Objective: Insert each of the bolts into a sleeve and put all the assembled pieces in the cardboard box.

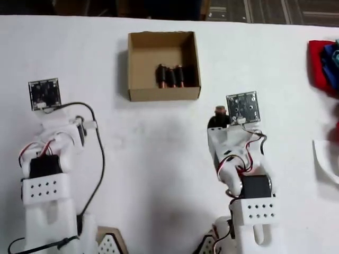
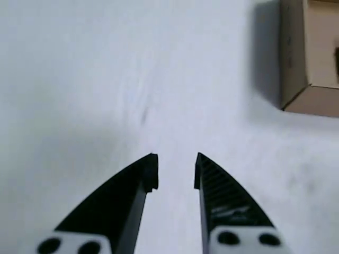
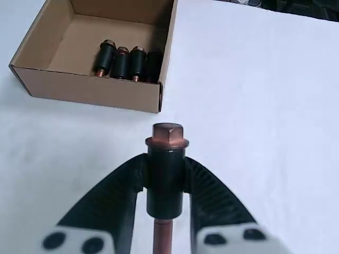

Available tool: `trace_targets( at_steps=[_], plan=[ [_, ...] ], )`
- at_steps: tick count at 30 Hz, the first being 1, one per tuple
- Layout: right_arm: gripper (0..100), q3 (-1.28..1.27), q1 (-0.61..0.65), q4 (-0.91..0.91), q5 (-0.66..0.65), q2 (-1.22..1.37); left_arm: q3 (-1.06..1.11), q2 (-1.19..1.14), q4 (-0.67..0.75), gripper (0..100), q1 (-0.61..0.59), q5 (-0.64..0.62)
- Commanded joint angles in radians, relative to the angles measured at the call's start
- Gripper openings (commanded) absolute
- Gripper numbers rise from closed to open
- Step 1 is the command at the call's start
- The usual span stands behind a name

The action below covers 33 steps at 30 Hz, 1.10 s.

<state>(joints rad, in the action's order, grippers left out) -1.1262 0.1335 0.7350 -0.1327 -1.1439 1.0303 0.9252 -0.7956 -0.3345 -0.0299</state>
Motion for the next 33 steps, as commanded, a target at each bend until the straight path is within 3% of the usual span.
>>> trace_targets(
  at_steps=[1, 5, 9, 13, 17, 23, 28, 33],
  plan=[
    [1.9, 0.072, -0.018, -0.079, -0.003, -0.025, -0.077, 0.011, 0.012, 13, -0.008, -0.005],
    [1.9, 0.072, -0.012, -0.154, -0.002, -0.025, -0.166, 0.011, -0.052, 13, 0.018, -0.006],
    [1.9, 0.072, -0.012, -0.205, -0.002, -0.025, -0.194, 0.011, -0.104, 13, 0.123, -0.006],
    [1.9, 0.074, -0.01, -0.302, -0.002, -0.022, -0.166, 0.002, -0.097, 13, 0.213, -0.003],
    [1.9, 0.163, -0.01, -0.329, -0.002, 0.071, -0.062, 0.002, -0.021, 13, 0.227, 0.003],
    [1.9, 0.749, 0.007, -0.038, -0.002, 0.558, 0.104, 0.002, 0.104, 13, 0.233, 0.002],
    [1.9, 1.35, 0.076, 0.28, 0.006, 1.043, 0.246, 0.002, 0.224, 4, 0.221, 0.026],
    [1.9, 1.949, 0.099, 0.404, 0.222, 1.509, 0.311, 0.002, 0.288, 3, 0.152, 0.074]
  ],
)
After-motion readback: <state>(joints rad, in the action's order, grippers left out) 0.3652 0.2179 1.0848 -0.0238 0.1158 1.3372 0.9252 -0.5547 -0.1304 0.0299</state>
